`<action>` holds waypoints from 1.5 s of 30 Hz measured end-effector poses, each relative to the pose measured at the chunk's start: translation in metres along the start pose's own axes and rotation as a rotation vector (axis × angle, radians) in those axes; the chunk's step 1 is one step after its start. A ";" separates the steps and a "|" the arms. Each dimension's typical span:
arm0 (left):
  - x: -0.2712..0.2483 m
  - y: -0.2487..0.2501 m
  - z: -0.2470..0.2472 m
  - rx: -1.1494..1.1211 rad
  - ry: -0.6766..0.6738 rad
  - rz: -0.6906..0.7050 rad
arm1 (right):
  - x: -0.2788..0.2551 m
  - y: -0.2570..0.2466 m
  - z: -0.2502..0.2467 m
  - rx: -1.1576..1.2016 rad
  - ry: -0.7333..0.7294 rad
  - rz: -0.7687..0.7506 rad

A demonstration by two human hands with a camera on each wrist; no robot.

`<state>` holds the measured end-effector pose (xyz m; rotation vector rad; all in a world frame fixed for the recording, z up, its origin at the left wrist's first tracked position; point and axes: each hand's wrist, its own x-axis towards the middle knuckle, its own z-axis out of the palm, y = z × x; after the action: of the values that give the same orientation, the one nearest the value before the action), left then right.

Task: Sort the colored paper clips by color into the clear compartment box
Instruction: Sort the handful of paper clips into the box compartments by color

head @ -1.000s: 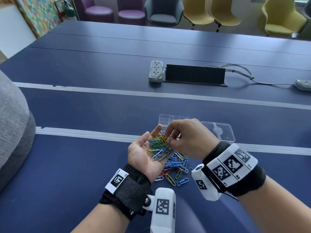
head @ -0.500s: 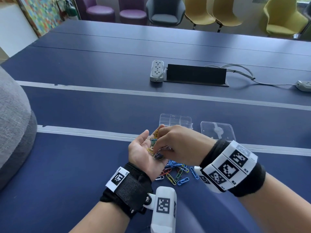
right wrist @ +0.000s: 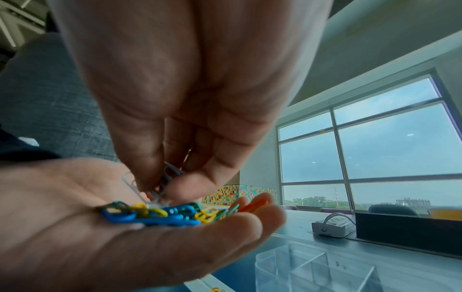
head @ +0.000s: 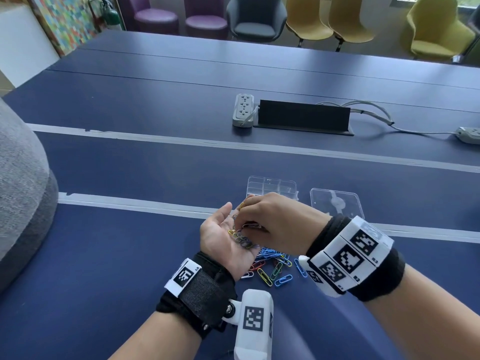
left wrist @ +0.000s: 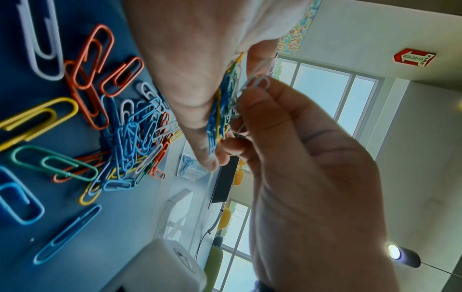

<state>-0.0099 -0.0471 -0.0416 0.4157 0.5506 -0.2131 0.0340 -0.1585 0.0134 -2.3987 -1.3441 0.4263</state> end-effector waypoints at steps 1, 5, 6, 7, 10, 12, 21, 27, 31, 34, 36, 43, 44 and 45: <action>0.000 -0.001 0.001 0.003 -0.001 0.006 | 0.001 0.000 -0.001 0.021 0.030 0.004; 0.000 -0.002 0.001 -0.015 0.001 0.019 | 0.003 -0.002 -0.013 0.078 0.207 0.013; 0.001 -0.002 0.000 -0.038 -0.026 0.012 | 0.003 0.000 -0.018 0.116 0.252 0.051; 0.001 -0.002 -0.002 -0.068 -0.055 -0.001 | 0.004 0.005 -0.023 0.165 0.297 0.104; 0.004 0.001 -0.010 -0.131 -0.114 -0.033 | 0.009 0.027 -0.038 0.056 0.325 0.313; 0.005 0.002 -0.012 -0.137 -0.135 -0.036 | 0.014 0.045 -0.040 -0.093 0.225 0.437; 0.004 0.003 -0.010 -0.129 -0.128 -0.021 | 0.036 0.054 -0.018 -0.298 -0.007 0.582; 0.005 0.003 -0.012 -0.113 -0.144 -0.021 | 0.036 0.054 -0.014 -0.275 0.013 0.574; 0.004 0.002 -0.010 -0.117 -0.151 -0.028 | 0.029 0.052 -0.022 -0.178 0.069 0.554; 0.002 0.002 -0.011 -0.126 -0.162 -0.033 | 0.020 0.043 -0.031 -0.097 0.178 0.488; 0.000 0.003 -0.010 -0.142 -0.173 -0.035 | 0.012 0.032 -0.037 -0.031 0.259 0.420; -0.001 0.004 -0.005 -0.168 -0.190 -0.016 | -0.003 0.001 -0.036 -0.011 0.196 0.305; 0.000 0.004 -0.005 -0.158 -0.190 -0.016 | -0.003 -0.001 -0.034 -0.020 0.189 0.315; 0.000 0.003 -0.006 -0.147 -0.188 -0.014 | -0.002 -0.002 -0.031 -0.018 0.180 0.330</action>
<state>-0.0116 -0.0421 -0.0448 0.2456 0.3814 -0.2210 0.0447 -0.1642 0.0424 -2.6096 -0.8822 0.2743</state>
